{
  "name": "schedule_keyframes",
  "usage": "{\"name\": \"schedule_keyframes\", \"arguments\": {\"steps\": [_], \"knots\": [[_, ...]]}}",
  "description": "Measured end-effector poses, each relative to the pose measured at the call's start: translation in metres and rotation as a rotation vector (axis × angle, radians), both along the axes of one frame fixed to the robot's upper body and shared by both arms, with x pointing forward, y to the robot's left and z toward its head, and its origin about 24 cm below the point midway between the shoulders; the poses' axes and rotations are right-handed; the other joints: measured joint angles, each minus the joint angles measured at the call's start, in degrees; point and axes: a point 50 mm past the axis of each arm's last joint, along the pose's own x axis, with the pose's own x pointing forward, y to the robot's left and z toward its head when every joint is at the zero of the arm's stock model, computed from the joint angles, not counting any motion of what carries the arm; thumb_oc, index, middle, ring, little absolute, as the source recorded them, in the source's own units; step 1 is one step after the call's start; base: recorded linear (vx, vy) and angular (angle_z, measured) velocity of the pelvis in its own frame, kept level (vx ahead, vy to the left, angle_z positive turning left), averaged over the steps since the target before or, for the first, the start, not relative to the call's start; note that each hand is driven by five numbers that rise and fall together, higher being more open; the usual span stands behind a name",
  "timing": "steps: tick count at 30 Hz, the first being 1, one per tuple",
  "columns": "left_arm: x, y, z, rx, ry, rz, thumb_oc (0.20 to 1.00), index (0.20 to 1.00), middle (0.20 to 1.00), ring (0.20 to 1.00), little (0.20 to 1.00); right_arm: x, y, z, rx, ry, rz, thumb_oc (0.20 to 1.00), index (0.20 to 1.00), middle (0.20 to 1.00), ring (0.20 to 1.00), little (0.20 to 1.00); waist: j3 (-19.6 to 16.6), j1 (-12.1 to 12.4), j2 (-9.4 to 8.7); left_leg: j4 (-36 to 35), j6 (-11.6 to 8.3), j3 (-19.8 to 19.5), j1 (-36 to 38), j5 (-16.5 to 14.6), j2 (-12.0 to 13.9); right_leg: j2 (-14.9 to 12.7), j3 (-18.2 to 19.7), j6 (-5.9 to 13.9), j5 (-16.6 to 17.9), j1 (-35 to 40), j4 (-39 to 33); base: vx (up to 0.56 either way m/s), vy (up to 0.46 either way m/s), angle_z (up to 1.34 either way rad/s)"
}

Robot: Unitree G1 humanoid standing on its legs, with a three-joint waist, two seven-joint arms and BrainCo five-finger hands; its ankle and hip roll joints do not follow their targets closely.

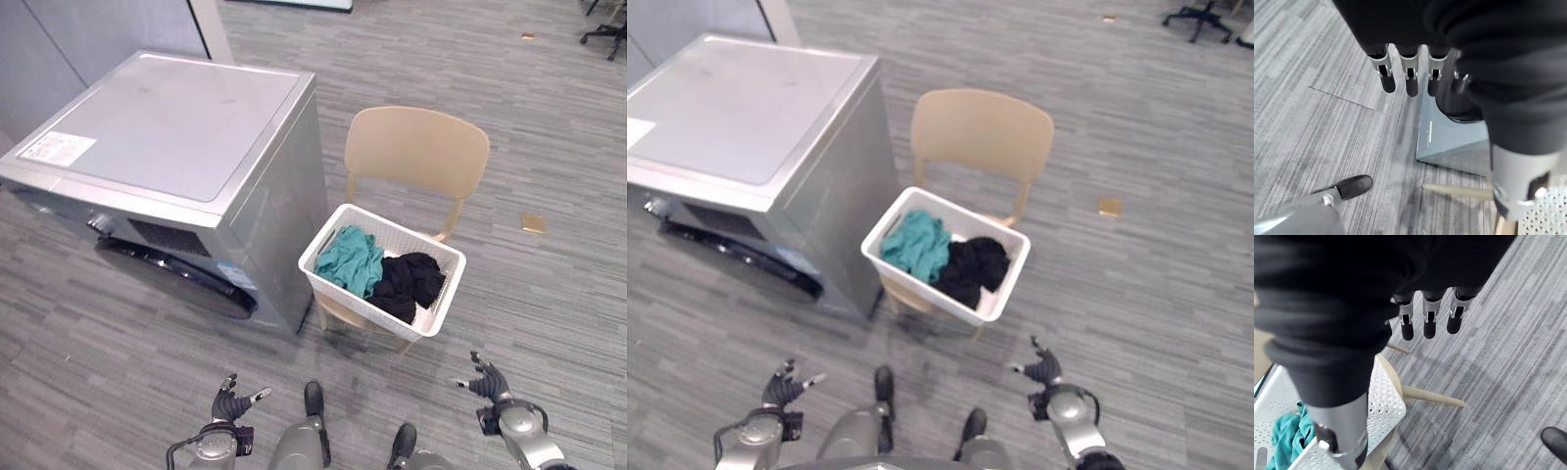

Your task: Grab the laundry basket,head to the washer,open it,put in the laundry and shut it.

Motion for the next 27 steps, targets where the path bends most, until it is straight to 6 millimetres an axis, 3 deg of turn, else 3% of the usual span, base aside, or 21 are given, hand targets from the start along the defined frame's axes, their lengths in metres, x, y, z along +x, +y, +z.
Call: {"name": "schedule_keyframes", "arguments": {"steps": [1, 2, 4, 5, 6, 7, 9, 10, 11, 12, 14, 17, 19, 20, 21, 24, 26, 27], "knots": [[0.004, -0.001, 0.001, 0.000, -0.009, -0.004, 1.000, 1.000, 1.000, 1.000, 1.000, -0.001, 0.000, -0.002, 0.006, 0.004, -0.019, 1.000, 1.000, 1.000, 1.000, 1.000, -0.03, -0.54, 0.17, -0.60, -0.28, 2.20, 1.46, -0.14, 2.02, -0.32, -1.15, 0.70, 0.34, 0.46, 0.02, 0.11, 0.461, 0.64], [0.012, -0.003, 0.005, -0.001, -0.032, -0.012, 1.000, 1.000, 1.000, 1.000, 1.000, -0.009, -0.001, -0.007, 0.026, 0.019, -0.067, 1.000, 1.000, 1.000, 1.000, 1.000, -0.01, -1.74, 0.10, 0.22, -0.90, 7.72, 2.56, -0.60, 4.34, -1.18, -4.08, 2.67, 1.57, 0.87, 0.00, 0.17, 0.517, 0.95], [0.023, -0.013, 0.007, -0.009, -0.058, -0.042, 1.000, 1.000, 1.000, 1.000, 1.000, -0.020, -0.001, -0.014, 0.043, 0.057, -0.113, 1.000, 1.000, 1.000, 1.000, 1.000, -0.51, -3.92, 0.91, -1.67, -1.48, 13.72, 3.04, -0.91, 5.68, -2.77, -7.58, 4.31, 2.36, 1.79, 0.46, 0.14, 0.405, 1.09], [0.031, -0.015, 0.011, 0.000, -0.075, -0.065, 1.000, 1.000, 1.000, 1.000, 1.000, -0.019, 0.002, -0.015, 0.053, 0.062, -0.114, 1.000, 1.000, 1.000, 1.000, 1.000, -0.36, -4.43, 0.27, -2.83, -0.55, 12.87, 3.38, 1.53, 3.26, -4.58, -6.44, 5.24, 2.66, 1.10, 1.34, 0.11, 0.370, 0.55], [0.035, -0.009, 0.014, 0.023, -0.086, -0.072, 1.000, 1.000, 1.000, 1.000, 1.000, -0.016, 0.019, -0.019, 0.109, 0.059, -0.106, 1.000, 1.000, 1.000, 1.000, 1.000, -0.42, -4.31, -2.54, -2.46, 1.56, 13.00, 2.68, 0.63, -0.14, -8.60, -4.65, 5.02, 3.10, -1.17, 3.94, 0.07, 0.253, 0.14], [0.036, -0.004, 0.016, 0.038, -0.085, -0.074, 1.000, 1.000, 1.000, 1.000, 1.000, -0.015, 0.030, -0.020, 0.141, 0.057, -0.097, 1.000, 1.000, 1.000, 1.000, 1.000, -0.58, -4.14, -3.71, -2.13, 1.87, 13.25, 2.60, 0.57, -1.33, -10.13, -3.28, 4.05, 3.92, -2.33, 5.48, 0.07, 0.295, -0.02], [0.036, 0.005, 0.018, 0.067, -0.084, -0.075, 1.000, 1.000, 1.000, 1.000, 1.000, -0.016, 0.047, -0.024, 0.185, 0.065, -0.082, 1.000, 1.000, 1.000, 1.000, 1.000, -0.77, -3.63, -4.73, -1.06, 3.50, 13.19, 2.59, -0.73, -2.52, -11.70, -0.01, 2.48, 5.49, -4.47, 9.52, 0.09, 0.305, -0.06], [0.040, 0.011, 0.022, 0.082, -0.097, -0.064, 1.000, 1.000, 1.000, 1.000, 1.000, -0.016, 0.053, -0.025, 0.204, 0.067, -0.062, 1.000, 1.000, 1.000, 1.000, 1.000, -0.20, -3.10, -3.92, -2.36, 6.14, 11.82, 3.42, -2.55, -3.30, -12.15, 6.13, 2.50, 3.19, -9.63, 19.63, 0.11, 0.236, 0.10], [0.043, 0.013, 0.024, 0.090, -0.108, -0.056, 1.000, 1.000, 1.000, 1.000, 1.000, -0.017, 0.057, -0.025, 0.215, 0.071, -0.051, 1.000, 1.000, 1.000, 1.000, 1.000, 0.39, -3.64, -2.84, -4.36, 6.92, 9.92, 4.31, -2.01, -3.32, -8.47, 12.50, 3.94, -2.69, -12.41, 24.73, 0.11, 0.199, 0.34], [0.042, 0.017, 0.025, 0.101, -0.107, -0.051, 1.000, 1.000, 1.000, 1.000, 1.000, -0.019, 0.060, -0.026, 0.216, 0.077, -0.034, 1.000, 1.000, 1.000, 1.000, 1.000, 0.35, -3.95, -2.55, -5.80, 6.27, 8.99, 4.72, -0.58, -3.12, -5.21, 16.18, 5.31, -5.35, -13.88, 25.26, 0.12, 0.161, 0.56], [0.041, 0.021, 0.026, 0.116, -0.105, -0.049, 1.000, 1.000, 1.000, 1.000, 1.000, -0.018, 0.061, -0.026, 0.211, 0.084, -0.022, 1.000, 1.000, 1.000, 1.000, 1.000, 0.43, -3.53, -3.76, -8.09, 7.43, 8.67, 6.67, -1.26, -5.75, -2.47, 15.85, 5.20, -6.52, -17.08, 24.41, 0.06, 0.084, 0.30], [0.033, 0.015, 0.019, 0.104, -0.080, -0.040, 1.000, 1.000, 1.000, 1.000, 1.000, -0.006, 0.064, -0.018, 0.197, 0.046, 0.029, 1.000, 1.000, 1.000, 1.000, 1.000, 0.95, -3.17, -2.73, -8.04, 8.18, 7.57, 7.32, -1.37, -7.43, 2.93, 15.02, 4.54, -6.88, -21.79, 21.38, 0.09, 0.013, 0.34], [0.034, 0.003, 0.014, 0.075, -0.069, -0.046, 1.000, 1.000, 1.000, 1.000, 1.000, 0.001, 0.066, -0.010, 0.187, 0.009, 0.071, 1.000, 1.000, 1.000, 1.000, 1.000, 1.00, -3.84, -2.41, -8.25, 7.78, 2.54, 7.19, -1.73, -9.33, 5.54, 17.70, 3.66, -5.49, -22.25, 15.78, 0.10, -0.049, 1.38], [0.032, -0.003, 0.013, 0.062, -0.075, -0.061, 1.000, 1.000, 1.000, 1.000, 1.000, 0.000, 0.064, -0.011, 0.183, 0.011, 0.071, 1.000, 1.000, 1.000, 1.000, 1.000, 0.86, -4.55, -2.10, -8.01, 7.15, 0.49, 8.04, -1.09, -10.05, 5.50, 18.85, 2.15, -0.24, -19.99, 14.63, 0.16, -0.083, 1.67], [0.025, -0.002, 0.010, 0.061, -0.063, -0.056, 1.000, 1.000, 1.000, 1.000, 1.000, 0.006, 0.066, -0.008, 0.180, -0.001, 0.083, 1.000, 1.000, 1.000, 1.000, 1.000, 0.85, -2.97, -1.49, -8.00, 6.76, -0.25, 8.50, -1.50, -10.02, 5.55, 18.94, 1.07, 1.12, -18.93, 14.18, 0.21, -0.110, 1.07], [-0.003, 0.001, -0.001, 0.057, 0.012, -0.039, 1.000, 1.000, 1.000, 1.000, 1.000, 0.023, 0.068, 0.003, 0.165, -0.044, 0.152, 1.000, 1.000, 1.000, 1.000, 1.000, 0.20, -1.11, 1.47, -7.98, 5.65, -1.71, 10.43, -2.24, -8.65, 7.38, 17.31, -1.24, 3.63, -13.90, 8.32, 0.15, -0.093, 0.22], [-0.011, 0.002, -0.005, 0.056, 0.034, -0.032, 1.000, 1.000, 1.000, 1.000, 1.000, 0.042, 0.073, 0.020, 0.152, -0.117, 0.209, 1.000, 1.000, 1.000, 1.000, 1.000, -0.76, -0.08, 3.19, -7.98, 4.80, -3.01, 11.65, -2.71, -7.35, 8.55, 15.05, -1.20, 4.31, -9.12, 2.67, 0.17, -0.163, 0.36], [-0.013, 0.002, -0.005, 0.055, 0.039, -0.031, 1.000, 1.000, 1.000, 1.000, 1.000, 0.047, 0.079, 0.025, 0.149, -0.135, 0.241, 1.000, 1.000, 1.000, 1.000, 1.000, -0.86, 0.42, 3.14, -7.97, 4.64, -3.56, 12.54, -2.80, -7.00, 9.01, 14.53, -1.27, 4.55, -7.01, 0.77, 0.08, -0.122, 0.40]]}}
